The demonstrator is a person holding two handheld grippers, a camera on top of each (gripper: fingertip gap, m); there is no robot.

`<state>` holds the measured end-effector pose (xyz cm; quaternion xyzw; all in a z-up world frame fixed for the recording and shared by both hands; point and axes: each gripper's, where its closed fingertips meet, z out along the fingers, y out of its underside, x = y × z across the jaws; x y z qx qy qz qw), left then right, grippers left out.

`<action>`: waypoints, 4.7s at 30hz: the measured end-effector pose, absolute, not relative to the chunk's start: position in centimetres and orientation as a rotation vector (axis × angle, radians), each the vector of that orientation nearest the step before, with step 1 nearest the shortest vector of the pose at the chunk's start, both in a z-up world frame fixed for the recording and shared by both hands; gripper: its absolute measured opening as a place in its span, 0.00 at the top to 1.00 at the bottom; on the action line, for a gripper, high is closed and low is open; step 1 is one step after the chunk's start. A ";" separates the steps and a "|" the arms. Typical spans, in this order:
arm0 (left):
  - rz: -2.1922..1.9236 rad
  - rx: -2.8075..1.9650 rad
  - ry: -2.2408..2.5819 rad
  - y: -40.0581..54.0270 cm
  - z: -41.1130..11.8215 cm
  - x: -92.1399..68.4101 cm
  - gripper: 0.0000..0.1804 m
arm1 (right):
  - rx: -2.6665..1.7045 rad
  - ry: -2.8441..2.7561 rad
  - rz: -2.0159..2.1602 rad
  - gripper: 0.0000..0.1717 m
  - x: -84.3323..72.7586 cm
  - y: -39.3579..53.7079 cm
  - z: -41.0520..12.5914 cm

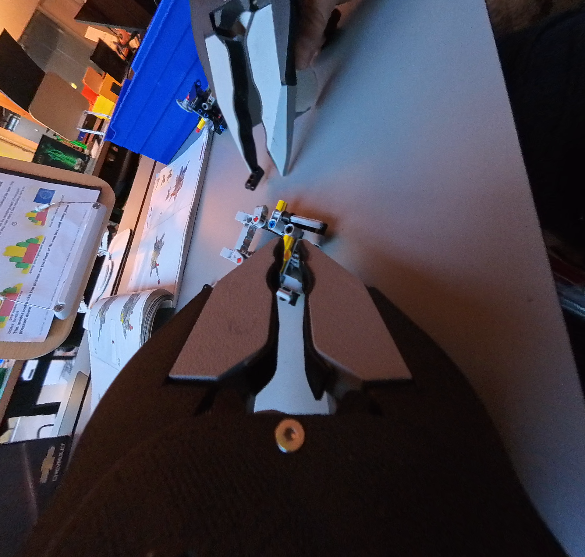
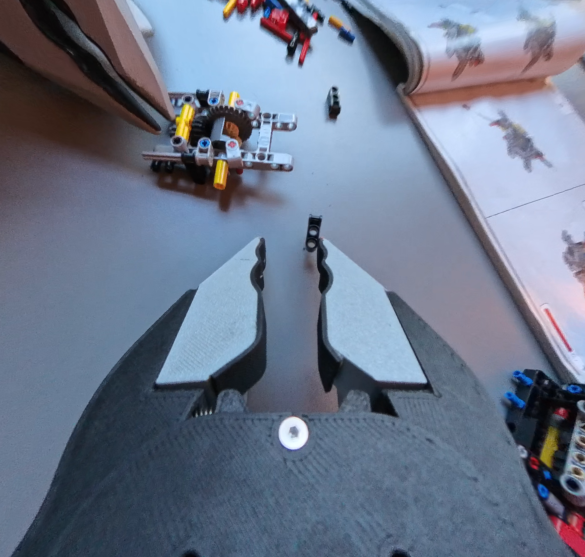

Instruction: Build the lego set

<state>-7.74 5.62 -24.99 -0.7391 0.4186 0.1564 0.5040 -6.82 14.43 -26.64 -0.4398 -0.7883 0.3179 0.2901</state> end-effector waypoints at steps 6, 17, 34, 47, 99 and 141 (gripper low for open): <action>0.349 -1.766 0.984 5.5 -24.4 -7.7 0.97 | -1.232 -2.151 0.887 0.83 -6.6 14.4 -27.2; 0.337 -1.769 1.002 5.5 -24.6 -7.6 0.97 | -1.304 -2.156 0.935 0.83 -5.9 14.7 -27.3; 0.381 -1.796 1.041 5.6 -25.4 -7.6 0.97 | -1.222 -2.152 0.873 0.97 -5.8 14.5 -27.1; 0.395 -1.793 1.057 5.6 -25.6 -7.4 0.97 | -1.211 -2.132 1.303 0.97 -5.4 11.3 -24.2; 0.457 -1.797 1.118 5.6 -26.5 -7.2 1.00 | -1.464 -1.909 2.134 0.98 -4.8 10.2 -20.3; -0.027 -2.155 0.926 7.0 -25.1 -6.9 0.77 | -1.106 -2.169 0.949 0.97 -7.8 9.0 -25.8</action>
